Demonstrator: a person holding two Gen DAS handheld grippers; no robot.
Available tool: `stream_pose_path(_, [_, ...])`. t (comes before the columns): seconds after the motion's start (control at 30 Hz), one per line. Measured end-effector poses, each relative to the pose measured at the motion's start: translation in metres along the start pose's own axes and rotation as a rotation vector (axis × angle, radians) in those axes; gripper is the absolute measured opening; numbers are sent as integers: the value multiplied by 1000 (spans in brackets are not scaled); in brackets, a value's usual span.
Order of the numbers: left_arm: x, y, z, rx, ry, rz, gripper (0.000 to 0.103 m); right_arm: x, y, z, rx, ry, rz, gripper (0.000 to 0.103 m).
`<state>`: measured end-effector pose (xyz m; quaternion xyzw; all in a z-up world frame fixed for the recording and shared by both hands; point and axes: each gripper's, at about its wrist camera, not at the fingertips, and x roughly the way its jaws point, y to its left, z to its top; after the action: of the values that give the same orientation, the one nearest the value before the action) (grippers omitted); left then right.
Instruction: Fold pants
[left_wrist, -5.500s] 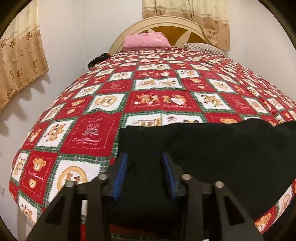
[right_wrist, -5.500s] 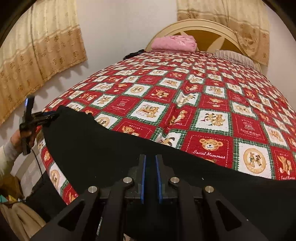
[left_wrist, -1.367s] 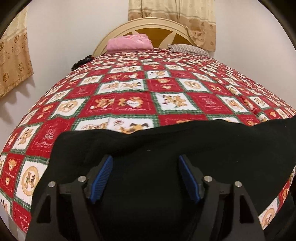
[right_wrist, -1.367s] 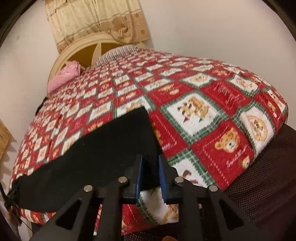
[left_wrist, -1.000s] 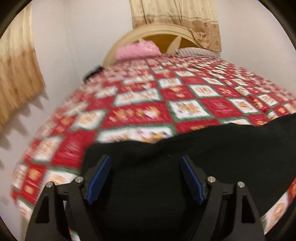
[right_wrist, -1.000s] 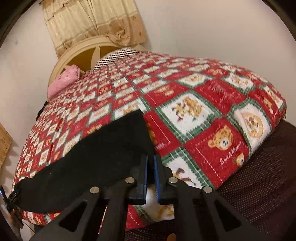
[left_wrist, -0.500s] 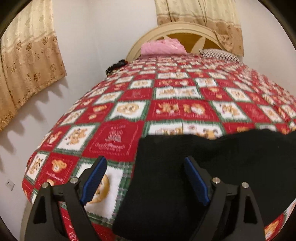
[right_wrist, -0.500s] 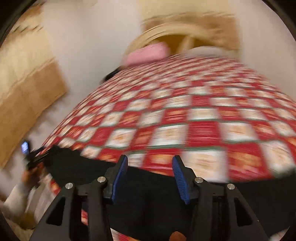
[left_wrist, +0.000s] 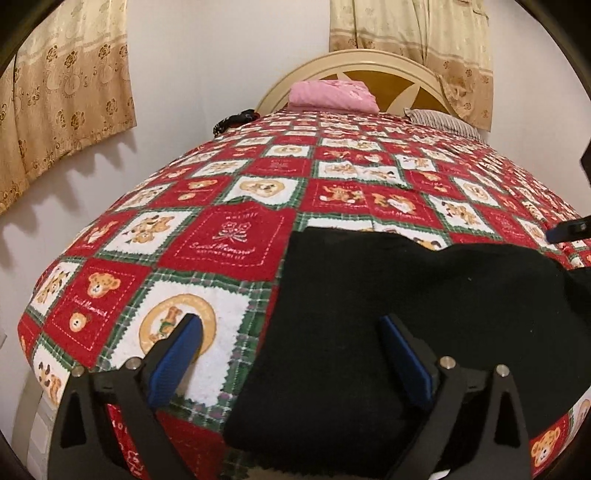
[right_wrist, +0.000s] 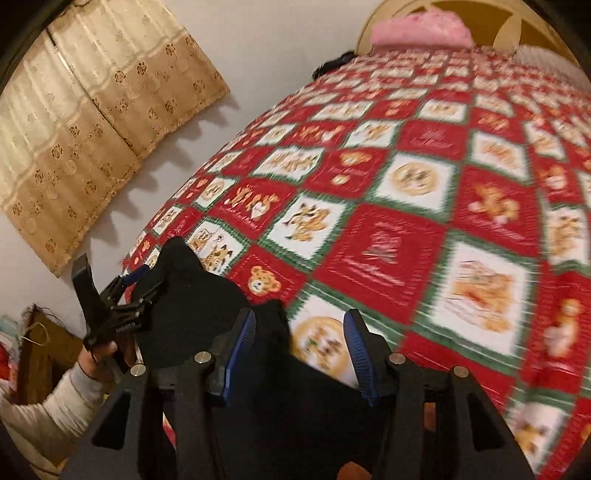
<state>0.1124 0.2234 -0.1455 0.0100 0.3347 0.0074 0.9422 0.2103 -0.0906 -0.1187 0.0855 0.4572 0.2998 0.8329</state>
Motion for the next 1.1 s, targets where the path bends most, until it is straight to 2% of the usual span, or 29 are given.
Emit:
stream_pose_path(0.23, [1,2,0,-8,0,-8,99,44,3,7,47,86,59,49])
stream_pose_path(0.3, [1,3,0,-13,1,-12,99,52,0,5,73,114,98,33])
stream_pose_path(0.37, [1,3,0,-16,1,-14,99,57,2,2,80,131,124,24])
stream_pose_path(0.4, [1,3,0,-14,1,-13,99,58,4,1,84,135,137,14])
stream_pose_path(0.5, [1,3,-1,-12,2,-8,100,51,7,1,91,97,140,7])
stream_pose_path(0.67, [1,-1,0,4,-3,26,102,25,24,18,37,-17,105,5])
stream_pose_path(0.87, [2,0,1,-10,5,30,103,53,2,25,88,20,50,5])
stream_pose_path(0.93, [1,-1,2,-1,10,43,103,62,-4,20,103,55,75,5])
stream_pose_path(1.1, [-3,-6,7,54,15,98,103,46,-7,13,88,24,64,9])
